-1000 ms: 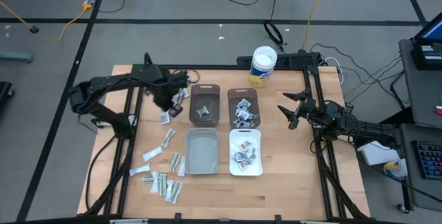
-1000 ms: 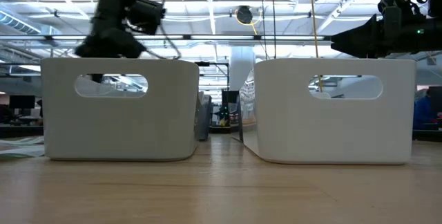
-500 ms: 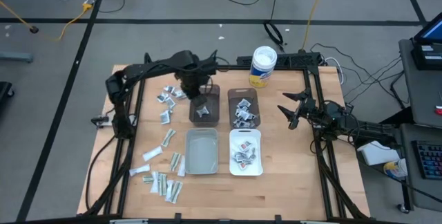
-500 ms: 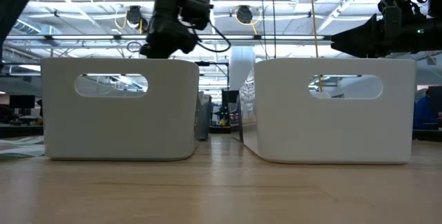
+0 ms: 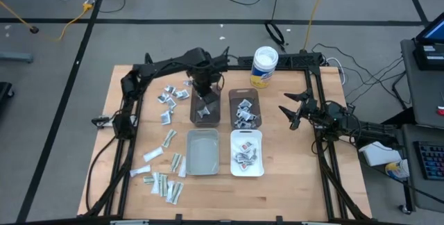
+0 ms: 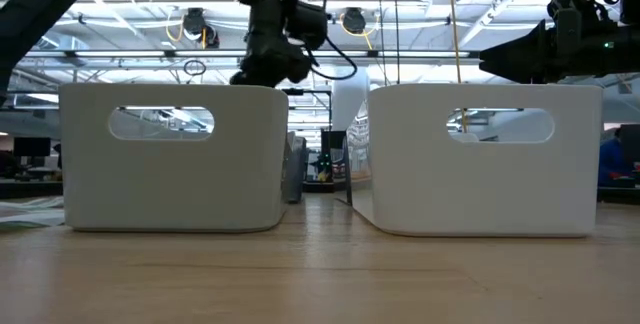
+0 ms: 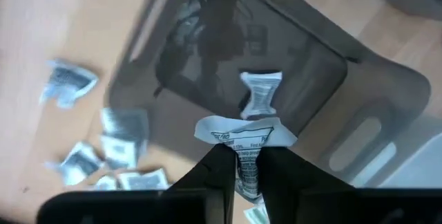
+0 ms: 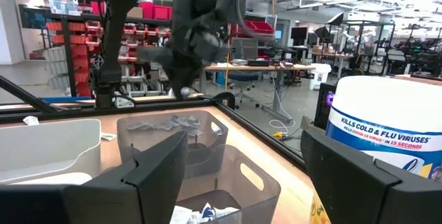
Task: Pick & Place First Aid Supplies
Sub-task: Put the gray pad into the left black bin
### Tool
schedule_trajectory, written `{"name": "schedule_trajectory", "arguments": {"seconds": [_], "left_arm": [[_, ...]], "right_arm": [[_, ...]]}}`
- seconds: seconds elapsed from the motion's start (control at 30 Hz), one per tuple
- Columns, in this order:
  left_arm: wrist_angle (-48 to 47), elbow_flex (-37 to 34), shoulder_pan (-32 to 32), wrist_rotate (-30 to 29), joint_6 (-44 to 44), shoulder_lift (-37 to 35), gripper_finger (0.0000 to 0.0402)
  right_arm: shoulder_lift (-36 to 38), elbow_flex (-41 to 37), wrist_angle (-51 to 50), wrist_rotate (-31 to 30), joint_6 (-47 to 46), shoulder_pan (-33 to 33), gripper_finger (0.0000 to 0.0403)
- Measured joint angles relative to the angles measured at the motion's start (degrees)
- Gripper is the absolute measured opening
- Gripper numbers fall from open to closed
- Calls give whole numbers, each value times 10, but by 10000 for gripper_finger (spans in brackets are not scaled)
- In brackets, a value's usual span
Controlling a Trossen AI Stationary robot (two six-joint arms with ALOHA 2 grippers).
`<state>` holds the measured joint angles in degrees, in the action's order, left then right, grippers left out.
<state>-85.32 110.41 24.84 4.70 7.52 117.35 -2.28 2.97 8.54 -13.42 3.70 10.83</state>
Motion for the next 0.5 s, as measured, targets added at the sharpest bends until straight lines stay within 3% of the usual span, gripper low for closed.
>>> {"name": "schedule_trajectory", "arguments": {"seconds": [0.37, 0.5], "left_arm": [[178, -128, -4, -5, 1, -2, 185], [197, -142, -6, -8, 1, -2, 220]], "right_arm": [[0, 0, 0, 0, 0, 0, 278], [0, 0, 0, 0, 0, 0, 277]]}}
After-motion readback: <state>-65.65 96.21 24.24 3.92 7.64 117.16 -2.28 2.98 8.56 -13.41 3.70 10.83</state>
